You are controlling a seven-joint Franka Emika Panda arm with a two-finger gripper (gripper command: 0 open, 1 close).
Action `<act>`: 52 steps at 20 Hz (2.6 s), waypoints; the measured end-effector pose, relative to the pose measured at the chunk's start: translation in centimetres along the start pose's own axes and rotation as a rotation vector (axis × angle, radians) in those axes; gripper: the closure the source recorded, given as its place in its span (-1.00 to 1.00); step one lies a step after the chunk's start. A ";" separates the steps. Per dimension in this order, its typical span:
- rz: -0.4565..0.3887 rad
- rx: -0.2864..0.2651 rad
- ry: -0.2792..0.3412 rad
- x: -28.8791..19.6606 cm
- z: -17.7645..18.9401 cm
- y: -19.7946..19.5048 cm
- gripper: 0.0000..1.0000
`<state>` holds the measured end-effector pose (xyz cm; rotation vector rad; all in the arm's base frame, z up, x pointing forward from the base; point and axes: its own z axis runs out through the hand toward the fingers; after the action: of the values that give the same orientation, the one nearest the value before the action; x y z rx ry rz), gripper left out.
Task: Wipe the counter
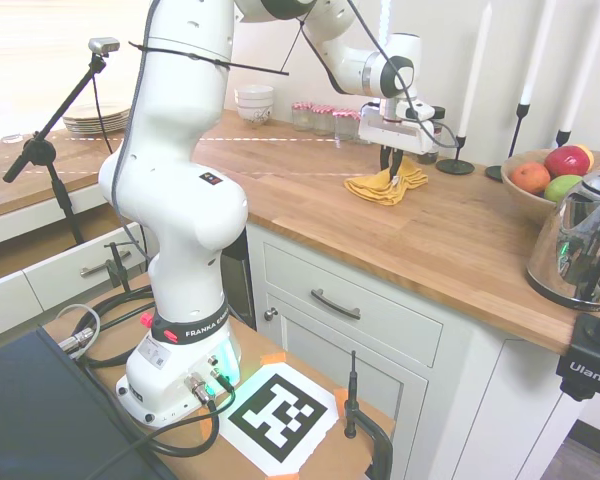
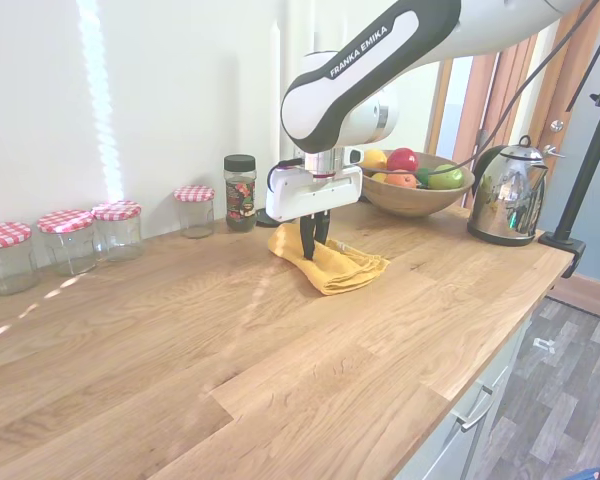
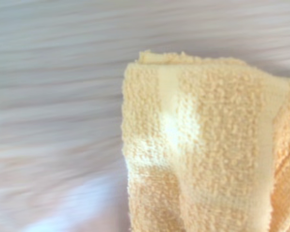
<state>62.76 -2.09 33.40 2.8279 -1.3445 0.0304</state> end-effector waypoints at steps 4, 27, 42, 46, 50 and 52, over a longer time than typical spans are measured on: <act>-0.008 0.003 0.008 -4.0 0.0 -2.9 1.00; -0.115 -0.003 0.066 -25.2 -0.3 -18.8 1.00; -0.123 -0.018 0.074 -28.0 -0.4 -20.7 -1.00; -0.124 -0.021 0.073 -28.1 -0.3 -20.7 -1.00; -0.124 -0.023 0.073 -28.1 -0.3 -20.6 -1.00; -0.124 -0.023 0.073 -28.1 -0.4 -20.6 -1.00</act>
<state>61.04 32.71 33.14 2.8544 -1.1467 0.1150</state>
